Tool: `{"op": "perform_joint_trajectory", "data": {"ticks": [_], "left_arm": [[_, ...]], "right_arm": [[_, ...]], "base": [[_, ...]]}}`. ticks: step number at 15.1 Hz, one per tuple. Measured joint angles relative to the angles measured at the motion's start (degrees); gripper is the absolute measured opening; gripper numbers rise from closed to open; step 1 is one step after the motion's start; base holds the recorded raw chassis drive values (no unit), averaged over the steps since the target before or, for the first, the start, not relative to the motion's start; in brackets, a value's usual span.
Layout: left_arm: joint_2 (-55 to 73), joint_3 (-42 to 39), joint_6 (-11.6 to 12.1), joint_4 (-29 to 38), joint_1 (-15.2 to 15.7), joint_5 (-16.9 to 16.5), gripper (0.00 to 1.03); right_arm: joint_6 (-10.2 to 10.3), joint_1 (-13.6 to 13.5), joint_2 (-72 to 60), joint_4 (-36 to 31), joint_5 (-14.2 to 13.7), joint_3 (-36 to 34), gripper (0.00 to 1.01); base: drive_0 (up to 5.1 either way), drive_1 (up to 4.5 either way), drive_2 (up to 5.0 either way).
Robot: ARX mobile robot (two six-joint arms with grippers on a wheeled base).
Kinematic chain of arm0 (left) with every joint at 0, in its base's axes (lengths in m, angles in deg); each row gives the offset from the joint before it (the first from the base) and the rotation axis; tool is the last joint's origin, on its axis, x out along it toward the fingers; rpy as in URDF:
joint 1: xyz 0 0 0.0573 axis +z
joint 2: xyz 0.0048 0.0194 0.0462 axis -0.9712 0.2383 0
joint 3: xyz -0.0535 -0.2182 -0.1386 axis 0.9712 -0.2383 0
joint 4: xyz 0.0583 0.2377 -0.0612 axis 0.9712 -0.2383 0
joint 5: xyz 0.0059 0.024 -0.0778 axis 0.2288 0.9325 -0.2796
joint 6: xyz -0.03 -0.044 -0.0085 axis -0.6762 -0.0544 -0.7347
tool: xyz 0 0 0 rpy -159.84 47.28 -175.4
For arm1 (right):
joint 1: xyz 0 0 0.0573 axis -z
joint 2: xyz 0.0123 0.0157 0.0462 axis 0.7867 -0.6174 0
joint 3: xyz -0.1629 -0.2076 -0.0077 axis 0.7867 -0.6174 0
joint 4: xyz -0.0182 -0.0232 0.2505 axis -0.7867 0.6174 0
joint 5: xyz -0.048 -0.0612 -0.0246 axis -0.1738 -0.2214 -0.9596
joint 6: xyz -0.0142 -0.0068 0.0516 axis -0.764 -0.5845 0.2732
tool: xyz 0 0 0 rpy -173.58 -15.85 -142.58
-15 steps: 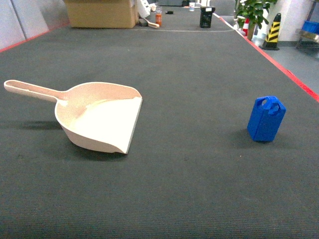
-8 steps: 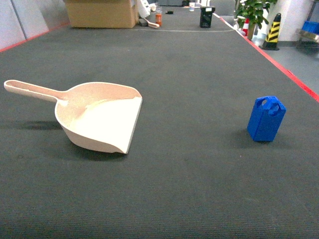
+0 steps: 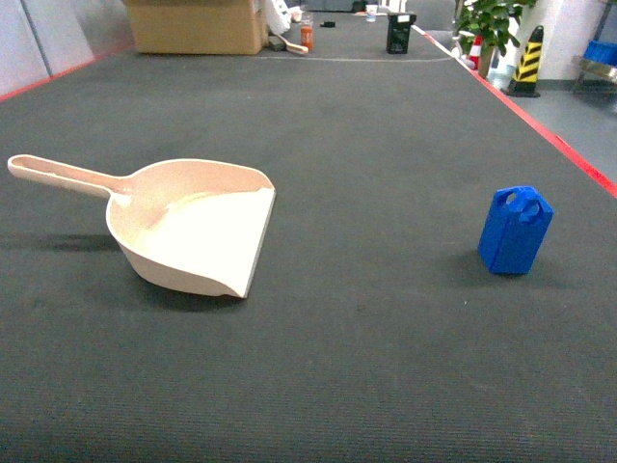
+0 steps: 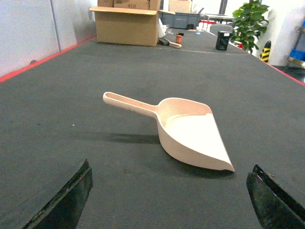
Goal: Place part in tray to right shelf
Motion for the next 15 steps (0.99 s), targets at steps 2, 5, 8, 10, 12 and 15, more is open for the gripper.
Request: {"op": "perform_joint_trajectory", "data": {"ticks": [2, 5, 8, 10, 12, 15], "left_arm": [[0.0, 0.0, 0.0, 0.0, 0.0, 0.0, 0.98], [0.0, 0.0, 0.0, 0.0, 0.0, 0.0, 0.98], [1.9, 1.4, -3.0, -5.4, 0.9, -2.1, 0.98], [16.1, 2.2, -16.4, 2.6, 4.6, -9.9, 0.98], [34.9, 3.3, -29.1, 21.4, 3.7, -13.4, 0.98], [71.2, 13.6, -40.4, 49.2, 4.1, -13.8, 0.98]], "right_arm": [[0.0, 0.0, 0.0, 0.0, 0.0, 0.0, 0.98], [0.0, 0.0, 0.0, 0.0, 0.0, 0.0, 0.98], [0.0, 0.0, 0.0, 0.0, 0.0, 0.0, 0.98], [0.0, 0.0, 0.0, 0.0, 0.0, 0.0, 0.98], [0.0, 0.0, 0.0, 0.0, 0.0, 0.0, 0.98], [0.0, 0.0, 0.0, 0.0, 0.0, 0.0, 0.98]], "base": [[0.0, 0.00, 0.0], [0.0, 0.00, 0.0], [0.0, 0.00, 0.0], [0.0, 0.00, 0.0], [0.0, 0.00, 0.0], [0.0, 0.00, 0.0]]}}
